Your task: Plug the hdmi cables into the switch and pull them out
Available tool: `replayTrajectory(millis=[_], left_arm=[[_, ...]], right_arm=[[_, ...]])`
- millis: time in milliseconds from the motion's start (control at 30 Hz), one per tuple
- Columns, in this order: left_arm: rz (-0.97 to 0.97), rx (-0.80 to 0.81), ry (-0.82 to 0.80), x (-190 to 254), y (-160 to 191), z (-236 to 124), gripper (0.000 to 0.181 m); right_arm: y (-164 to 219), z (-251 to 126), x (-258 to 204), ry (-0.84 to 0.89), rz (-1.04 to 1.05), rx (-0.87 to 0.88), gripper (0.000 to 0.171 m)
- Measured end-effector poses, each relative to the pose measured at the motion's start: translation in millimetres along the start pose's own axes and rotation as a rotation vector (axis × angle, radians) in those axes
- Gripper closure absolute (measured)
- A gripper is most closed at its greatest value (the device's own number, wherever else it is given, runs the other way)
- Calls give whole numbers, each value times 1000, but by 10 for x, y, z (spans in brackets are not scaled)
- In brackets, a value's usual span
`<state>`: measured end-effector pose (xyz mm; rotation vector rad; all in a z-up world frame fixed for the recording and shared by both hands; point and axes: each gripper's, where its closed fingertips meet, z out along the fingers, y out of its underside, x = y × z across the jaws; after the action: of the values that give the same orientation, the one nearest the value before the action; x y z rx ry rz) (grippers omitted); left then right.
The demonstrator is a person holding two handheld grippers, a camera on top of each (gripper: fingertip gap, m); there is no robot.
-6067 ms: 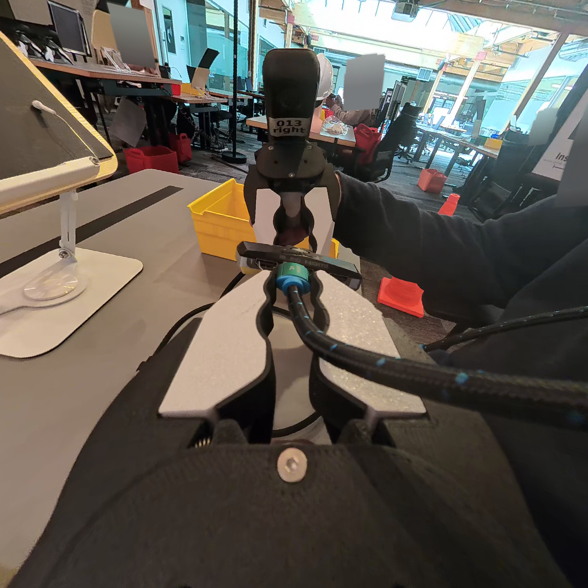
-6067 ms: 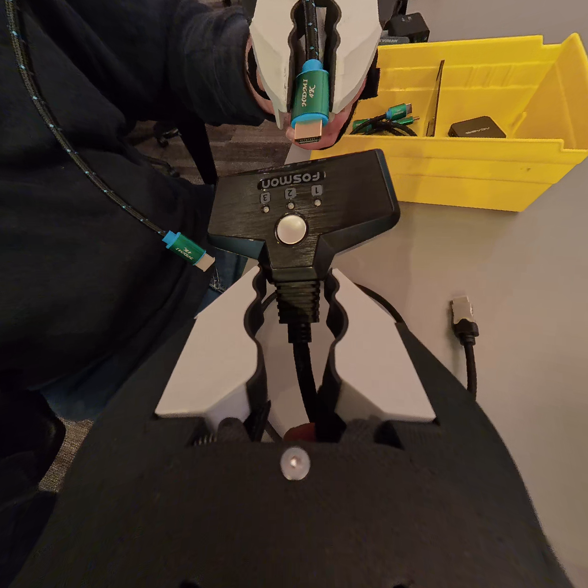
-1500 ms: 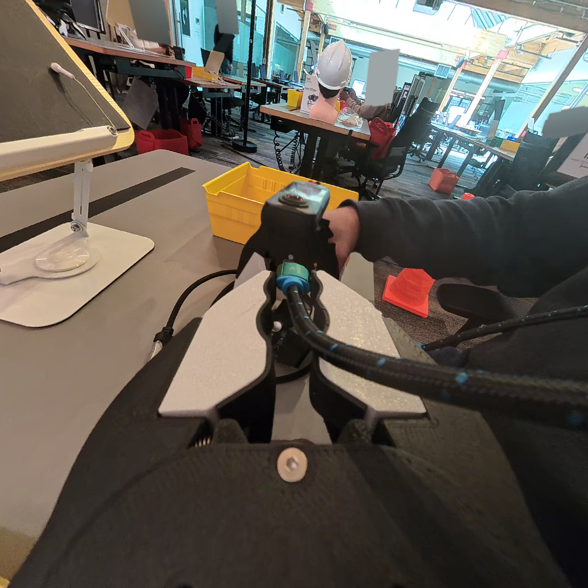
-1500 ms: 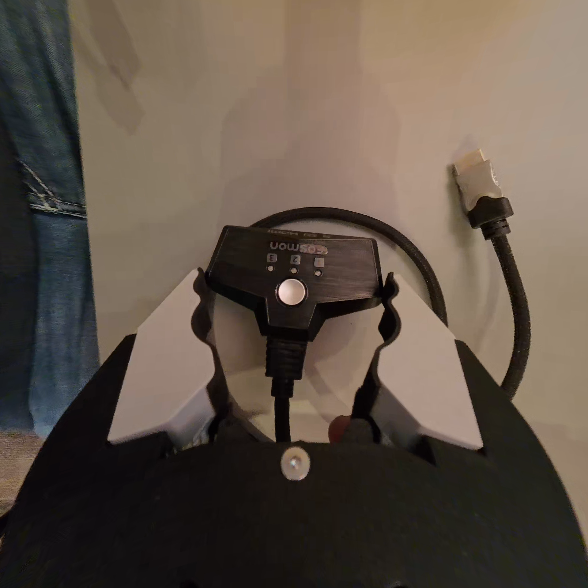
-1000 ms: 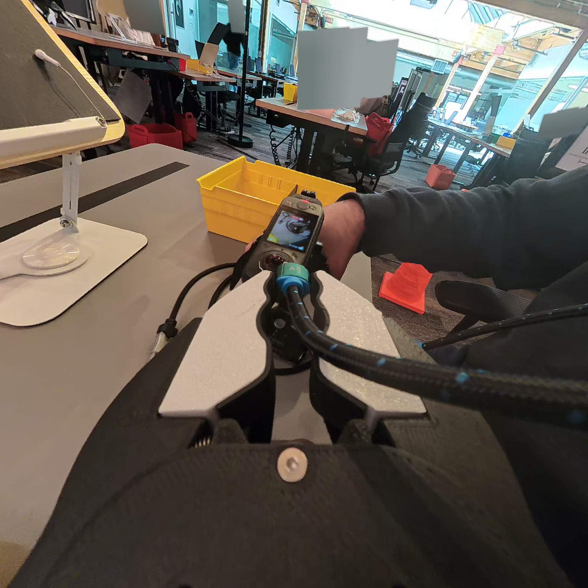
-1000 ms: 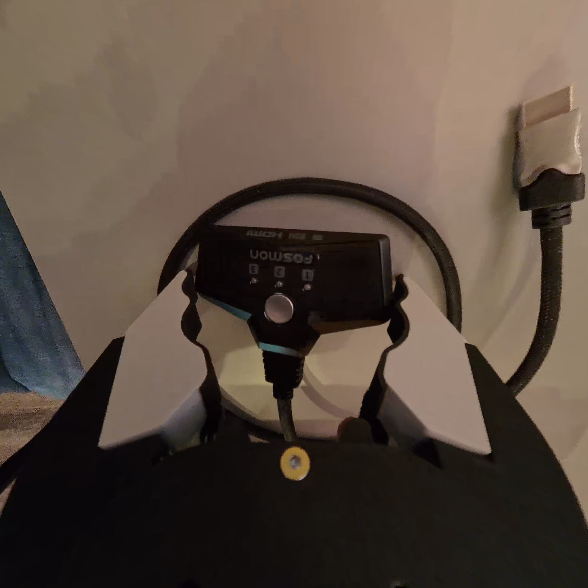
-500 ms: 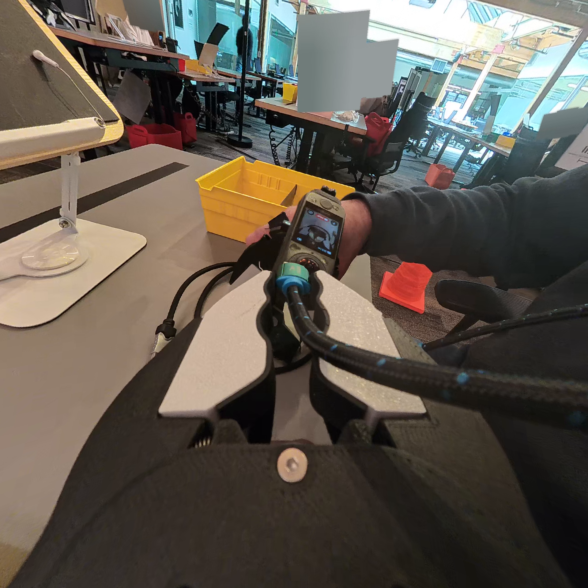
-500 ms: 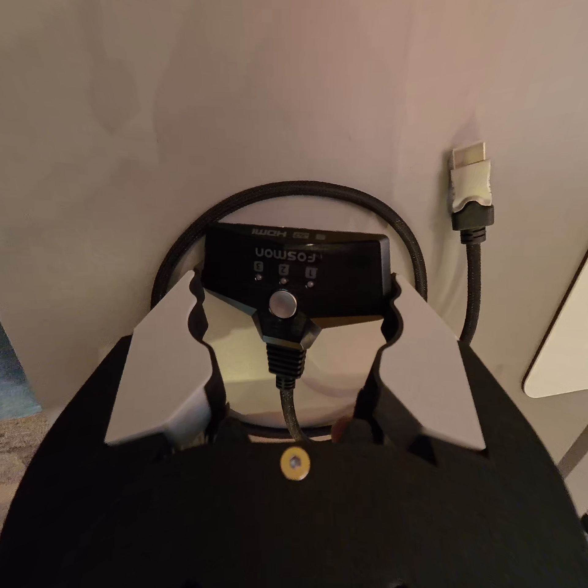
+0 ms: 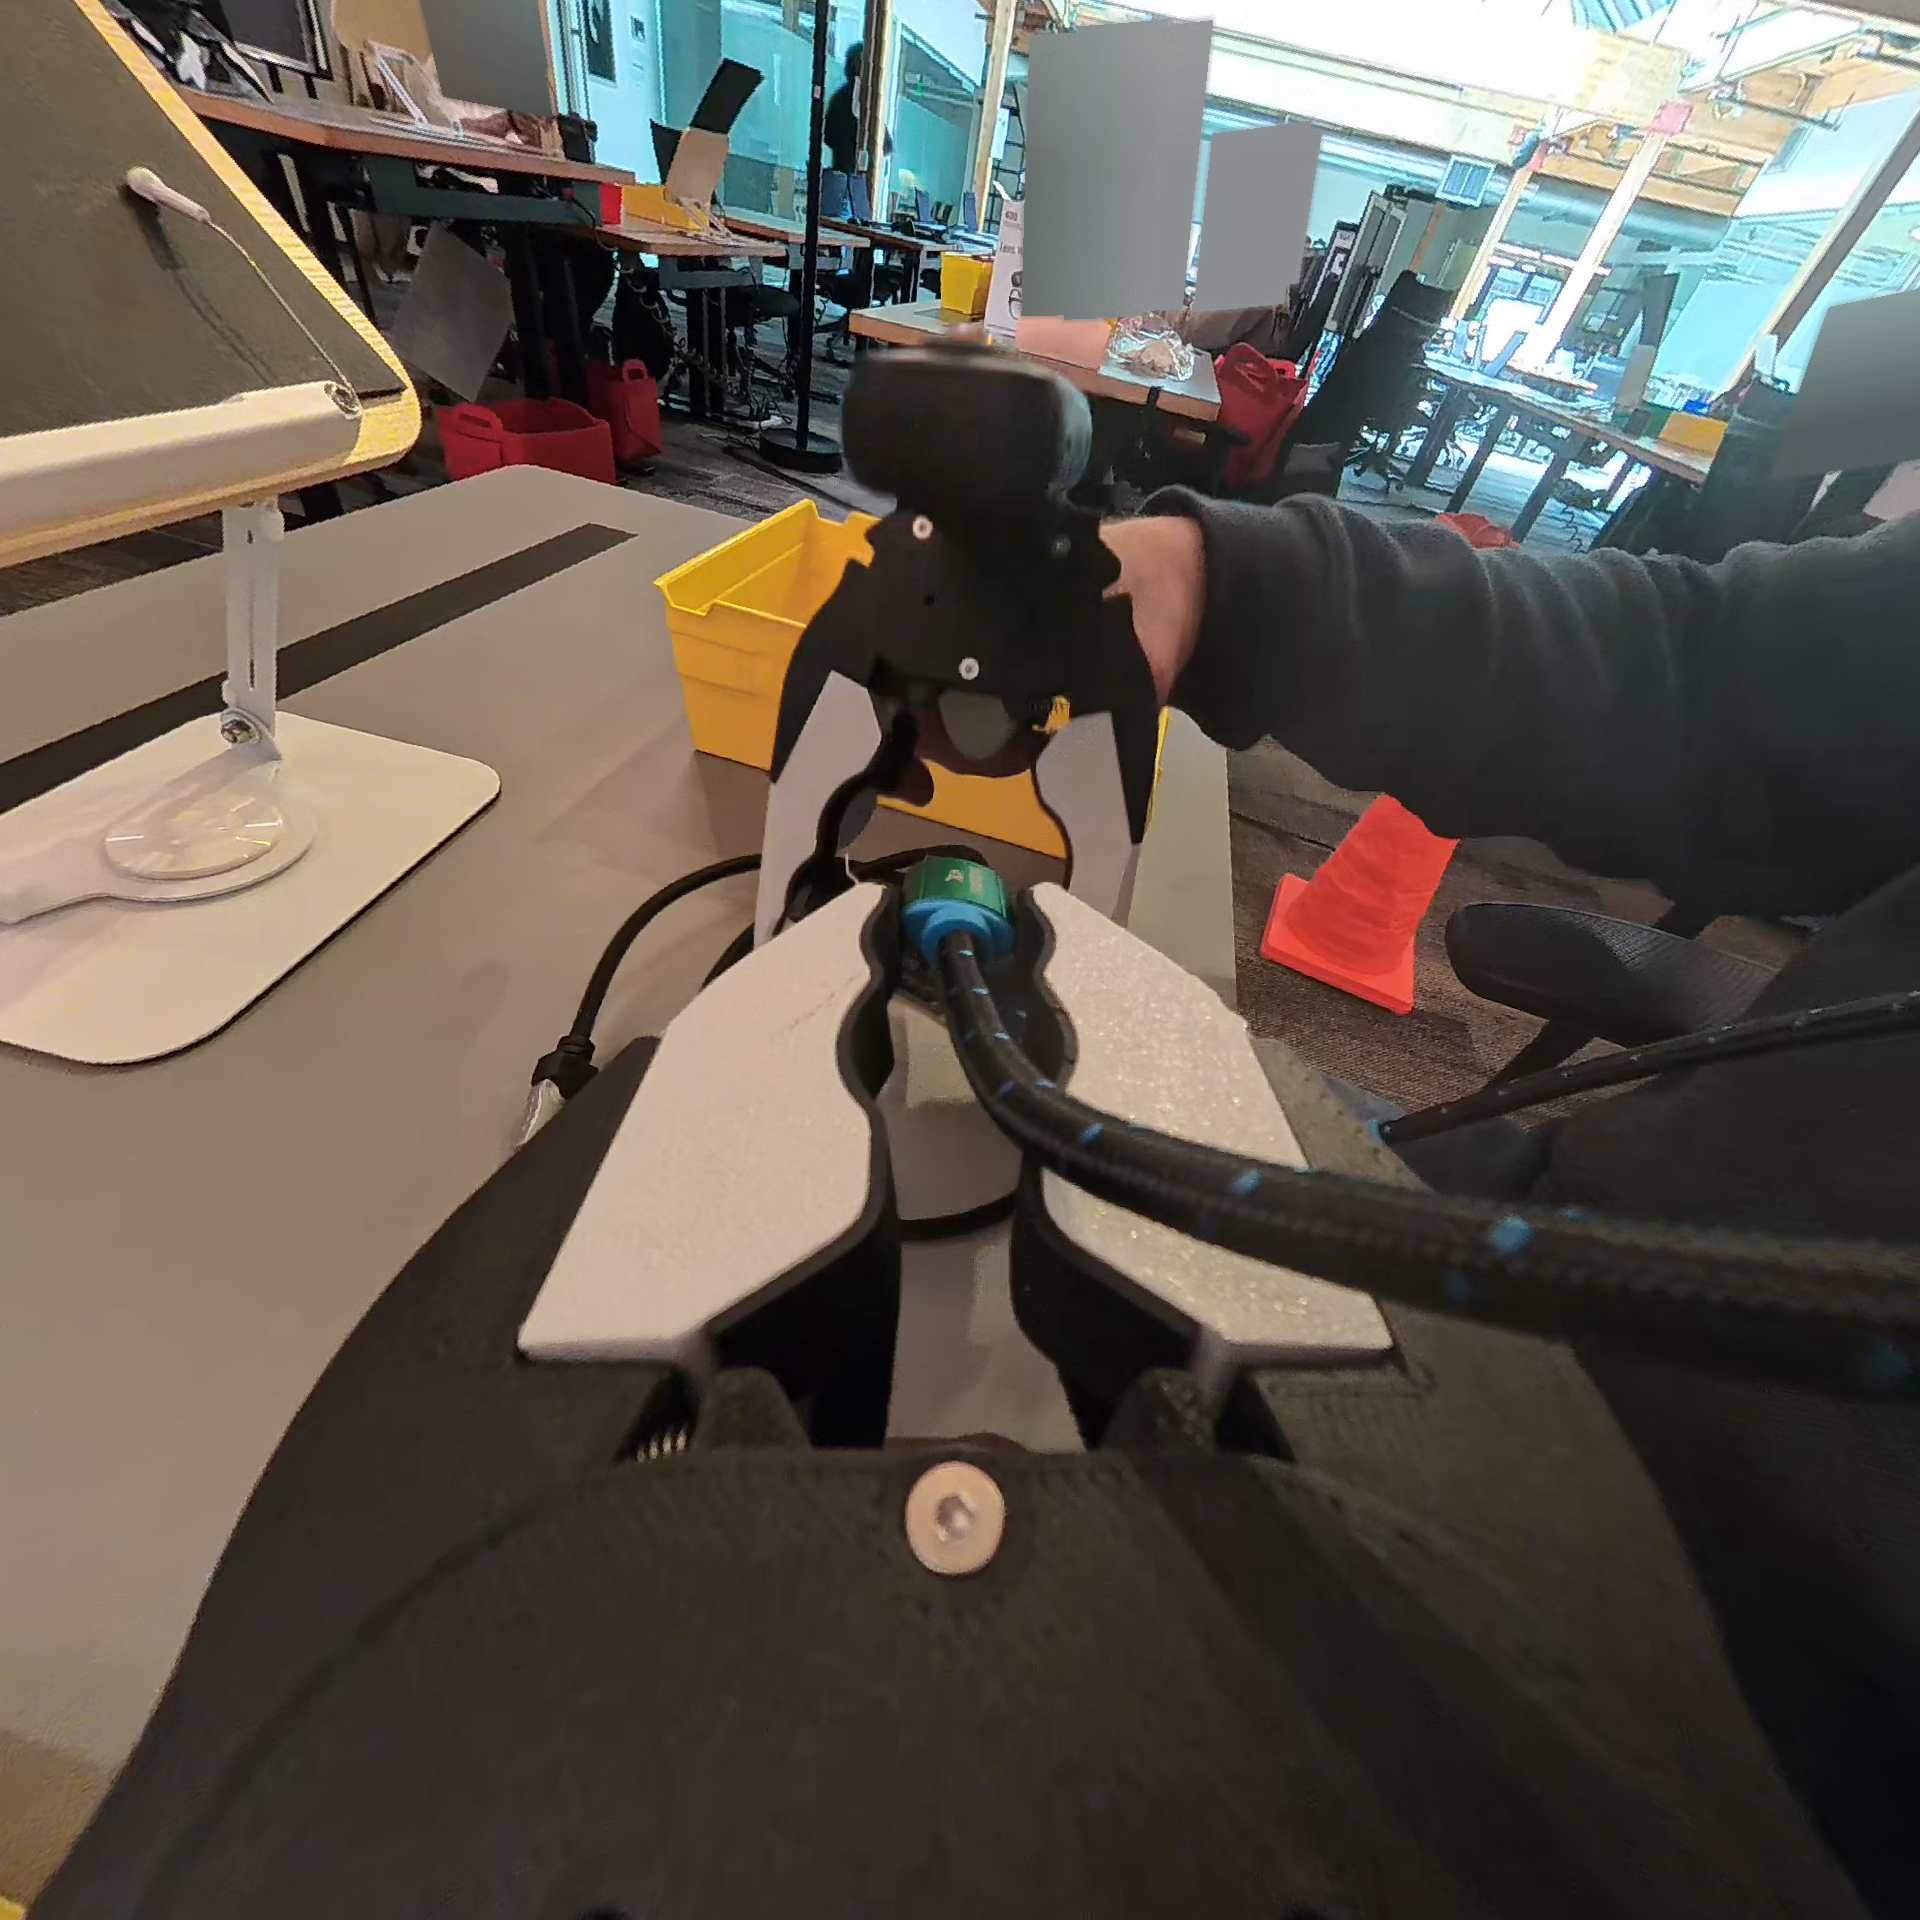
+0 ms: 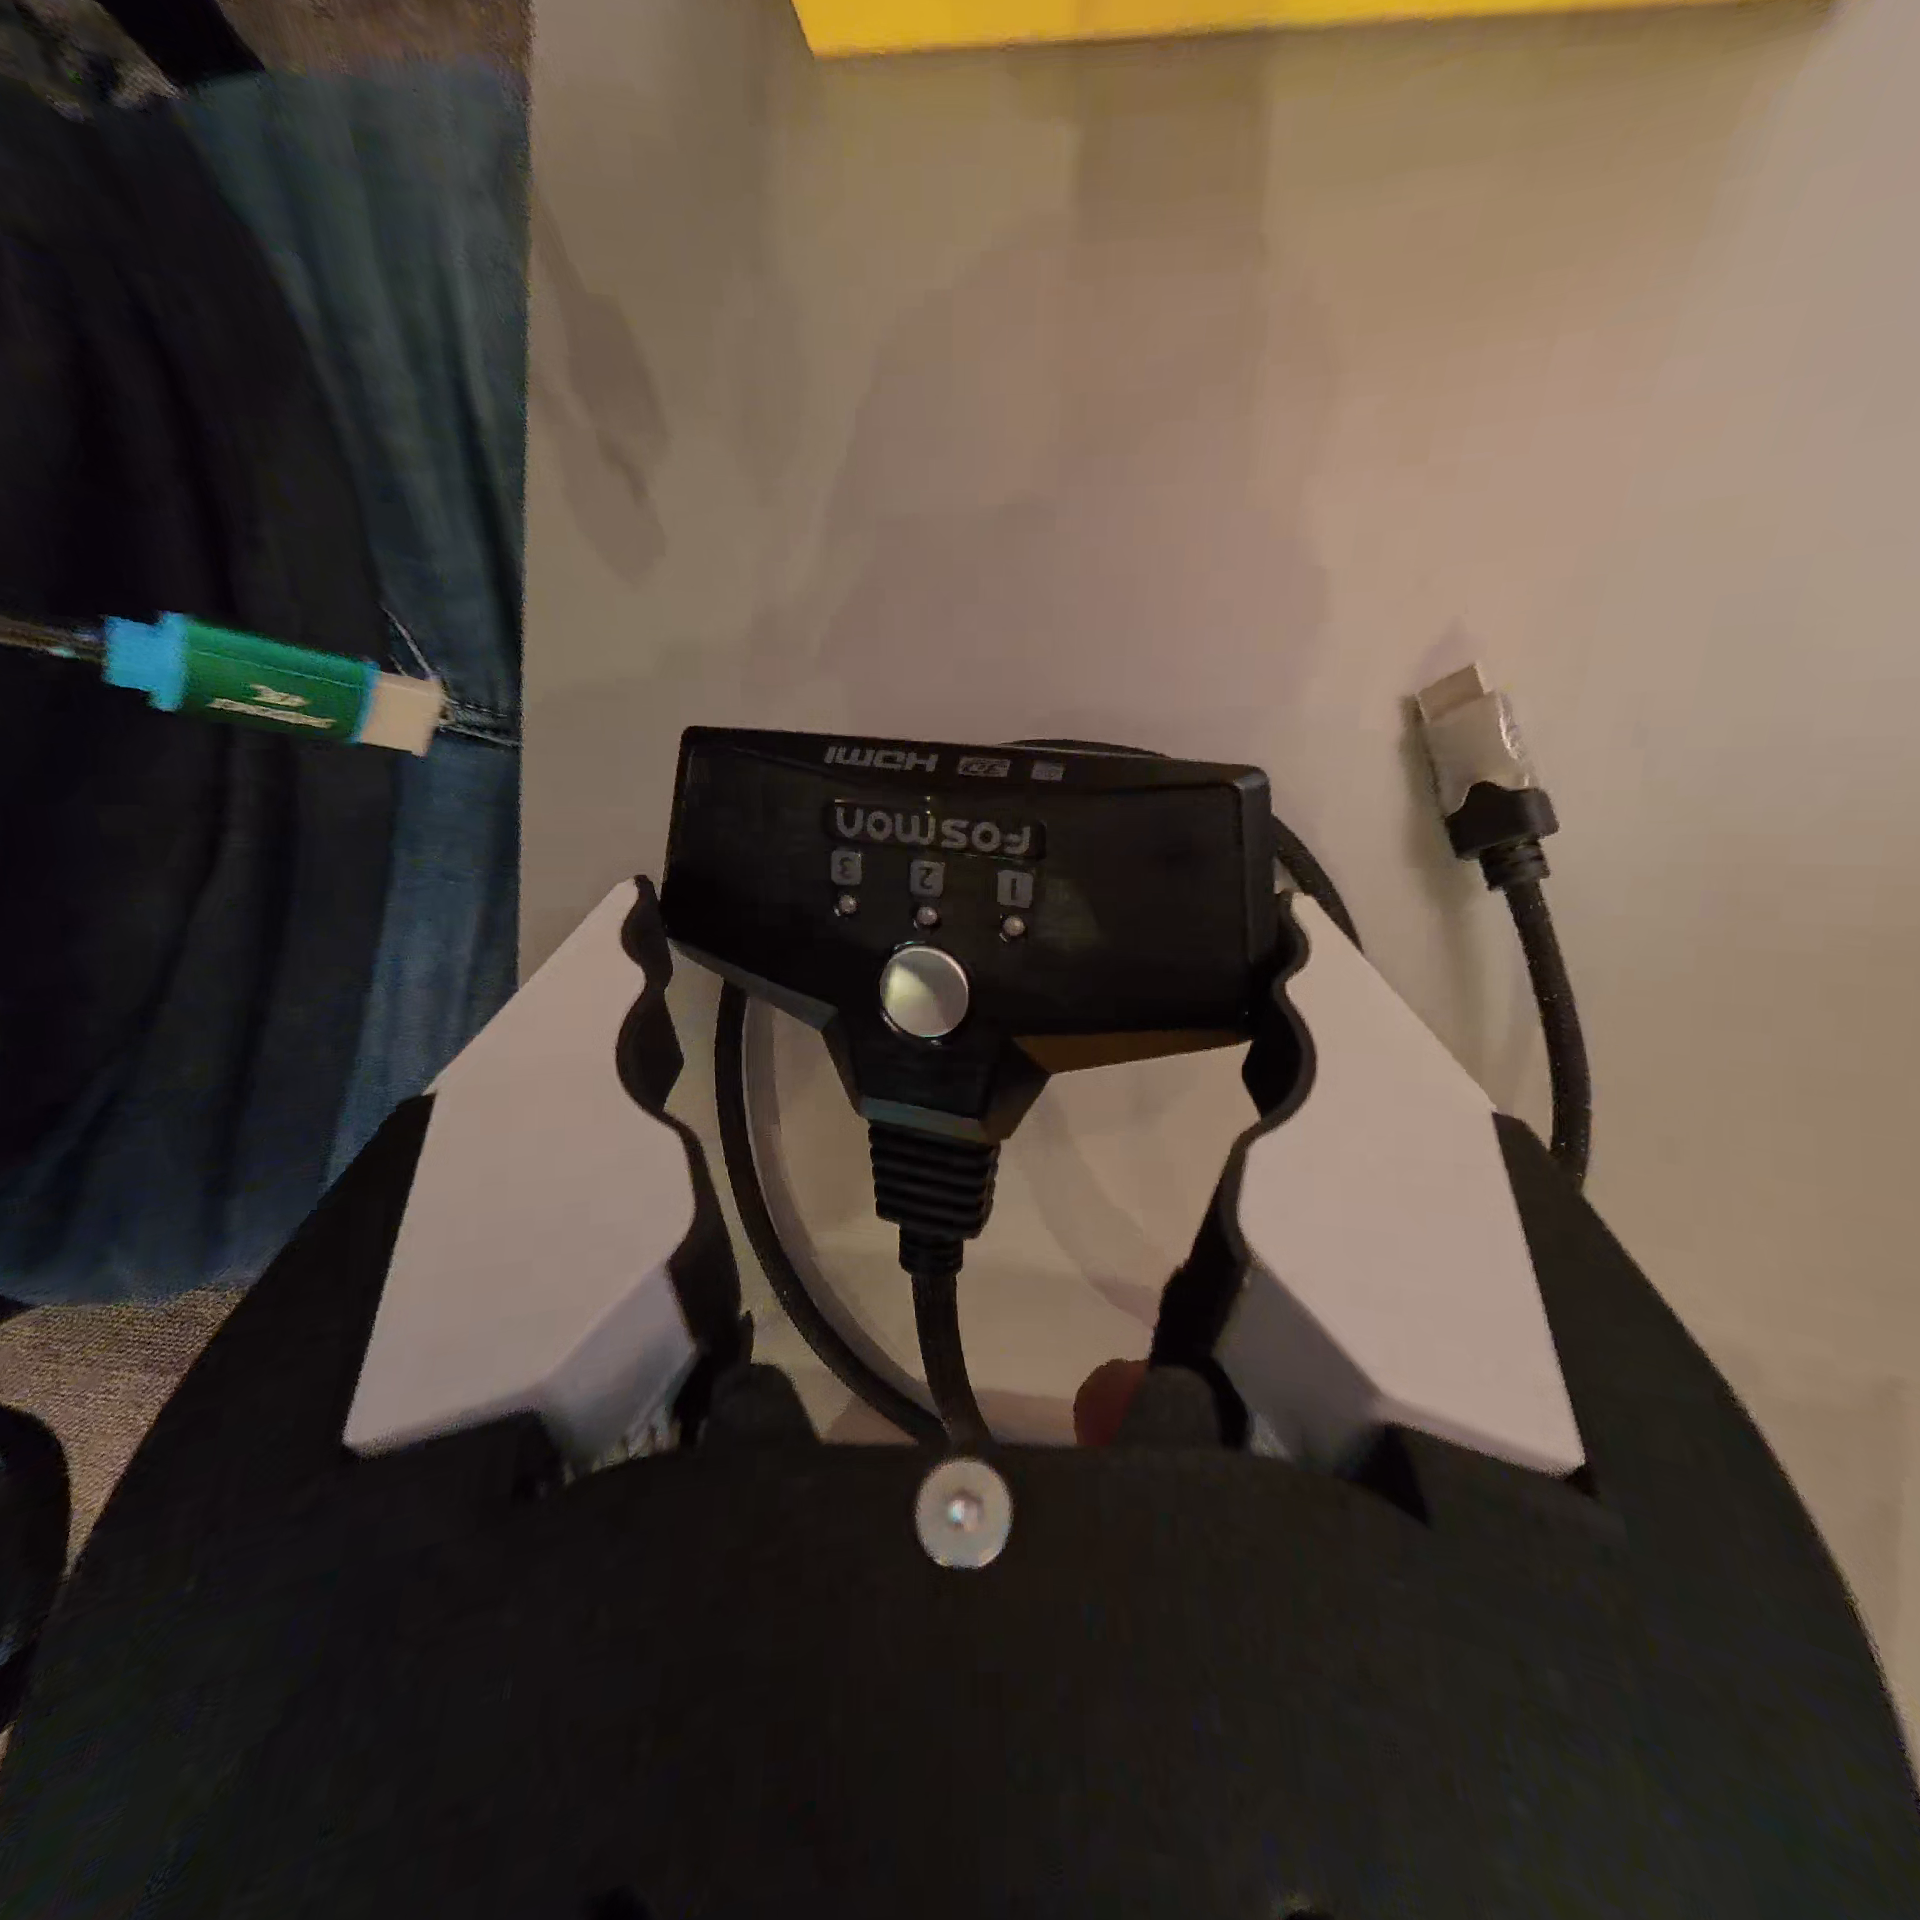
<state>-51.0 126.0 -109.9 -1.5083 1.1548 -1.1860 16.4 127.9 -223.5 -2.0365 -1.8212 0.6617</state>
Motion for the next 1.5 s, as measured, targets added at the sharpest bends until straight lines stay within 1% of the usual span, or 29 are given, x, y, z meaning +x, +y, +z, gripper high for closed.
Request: replayTrajectory(millis=[267, 367, 533, 667, 733, 933, 1067, 1133, 1200, 1267, 1333, 1400, 1500], left_arm=[[13, -13, -3, 15, 22, 26, 161], [21, -15, -7, 17, 17, 21, 161], [24, -22, -10, 15, 33, 37, 161], [30, -29, -13, 19, 47, 59, 161], [35, -34, -15, 22, 55, 72, 161], [60, -55, -22, 60, 90, 122, 161], [57, -54, -29, 64, 91, 137, 161], [59, -54, -34, 57, 87, 134, 161], [57, -54, -34, 58, 88, 141, 161], [58, -59, -32, 65, 103, 154, 161], [61, -67, -29, 74, 119, 160, 161], [69, -79, -35, 65, 141, 156, 161], [81, -114, -35, 54, 214, 158, 161]], right_arm=[[-218, -183, -108, -86, -7, 85, 60], [-197, -217, -87, -66, -16, 62, 60], [-243, -294, -101, -40, -36, 73, 60], [-125, -280, -48, 44, -66, -51, 60], [-116, -284, -43, 76, -86, -86, 60], [-241, -332, -80, 82, -77, 11, 60], [-233, -297, -80, 107, -57, 54, 60], [-107, -203, -67, 123, -51, 1, 61], [19, -71, -98, 88, -28, -42, 60], [38, 35, -159, 28, 8, -15, 60], [-10, 85, -213, -48, 63, 66, 60], [-56, 76, -222, -95, 111, 148, 60], [-127, 27, -253, -138, 127, 243, 61]])
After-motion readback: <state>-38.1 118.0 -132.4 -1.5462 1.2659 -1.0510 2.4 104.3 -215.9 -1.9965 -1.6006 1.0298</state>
